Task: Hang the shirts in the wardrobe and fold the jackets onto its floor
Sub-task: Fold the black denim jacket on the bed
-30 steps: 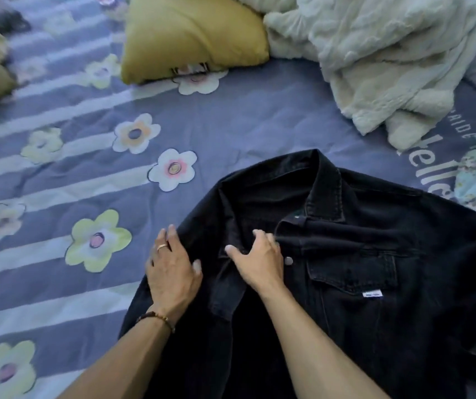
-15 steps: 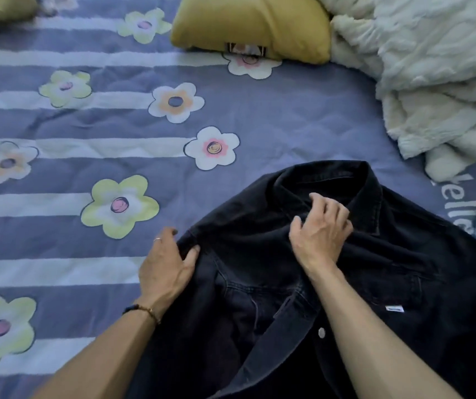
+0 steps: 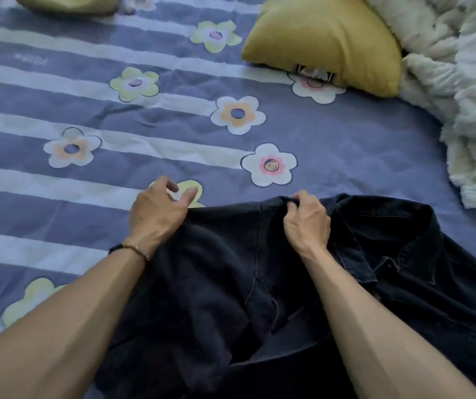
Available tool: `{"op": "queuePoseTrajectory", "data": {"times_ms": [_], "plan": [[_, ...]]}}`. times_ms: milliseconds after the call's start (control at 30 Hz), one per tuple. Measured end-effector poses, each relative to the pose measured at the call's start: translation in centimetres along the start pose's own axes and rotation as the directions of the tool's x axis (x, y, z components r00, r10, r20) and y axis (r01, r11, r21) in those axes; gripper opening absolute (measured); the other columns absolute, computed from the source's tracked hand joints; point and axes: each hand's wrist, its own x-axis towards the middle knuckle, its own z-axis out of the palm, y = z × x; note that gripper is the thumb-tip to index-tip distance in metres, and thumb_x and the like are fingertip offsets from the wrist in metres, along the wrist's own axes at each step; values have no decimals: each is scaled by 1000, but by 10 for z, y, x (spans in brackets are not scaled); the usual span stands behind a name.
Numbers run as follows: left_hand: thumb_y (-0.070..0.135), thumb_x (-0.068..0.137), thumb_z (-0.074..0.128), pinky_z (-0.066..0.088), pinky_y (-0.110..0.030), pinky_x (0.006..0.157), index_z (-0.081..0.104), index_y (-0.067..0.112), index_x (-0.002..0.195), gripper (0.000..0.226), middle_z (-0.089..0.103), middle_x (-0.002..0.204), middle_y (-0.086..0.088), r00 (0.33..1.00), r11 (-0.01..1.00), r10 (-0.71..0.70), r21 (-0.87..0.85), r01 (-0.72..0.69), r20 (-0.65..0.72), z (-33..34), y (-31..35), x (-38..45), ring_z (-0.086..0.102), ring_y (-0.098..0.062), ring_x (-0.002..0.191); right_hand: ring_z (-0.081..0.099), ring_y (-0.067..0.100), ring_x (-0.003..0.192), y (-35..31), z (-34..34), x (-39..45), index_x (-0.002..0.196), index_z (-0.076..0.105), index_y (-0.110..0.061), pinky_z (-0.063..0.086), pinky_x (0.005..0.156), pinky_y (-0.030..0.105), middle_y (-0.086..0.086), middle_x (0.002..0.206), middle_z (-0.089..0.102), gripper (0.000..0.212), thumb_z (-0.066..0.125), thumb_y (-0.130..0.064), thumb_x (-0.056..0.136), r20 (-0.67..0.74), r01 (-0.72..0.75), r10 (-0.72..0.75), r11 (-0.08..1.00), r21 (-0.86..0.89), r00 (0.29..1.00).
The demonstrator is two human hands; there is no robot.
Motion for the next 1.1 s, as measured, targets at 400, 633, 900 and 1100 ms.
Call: {"op": "queuePoseTrajectory", "data": {"times_ms": [400,633,900,1100], "plan": [[32,80,76,47,-31,69,69,12,84,22,71,81,-8,927,980,22,-193,55,375,-12,-76,-19,68,-20,83,59,37,91,-29,20,3,80,51,-14,38,69,37,5,80,59,25,65,-35,85,279,34,-19,998,-48,960],[33,91,63,42,-47,94,45,15,111,33,59,111,-15,996,1000,6,-20,-8,-88,-47,-22,68,55,-39,110,42,27,134,-67,27,44,142,43,-17,32,103,26,10,149,42,57,63,-20,89,228,22,-73,975,220,971],[46,86,47,25,-61,114,65,17,122,49,60,133,-9,838,790,532,286,-542,120,18,-32,1,47,-28,134,45,38,122,-7,5,11,128,50,-8,39,95,49,17,131,49,63,74,-38,78,-287,-310,302,951,20,909],[62,89,21,-13,-60,115,53,28,136,66,57,136,7,761,638,451,428,-641,467,40,-8,-12,47,-15,133,55,44,113,42,-29,47,106,60,-4,45,90,42,28,120,61,37,61,-38,92,26,-292,300,944,-153,954]]}}
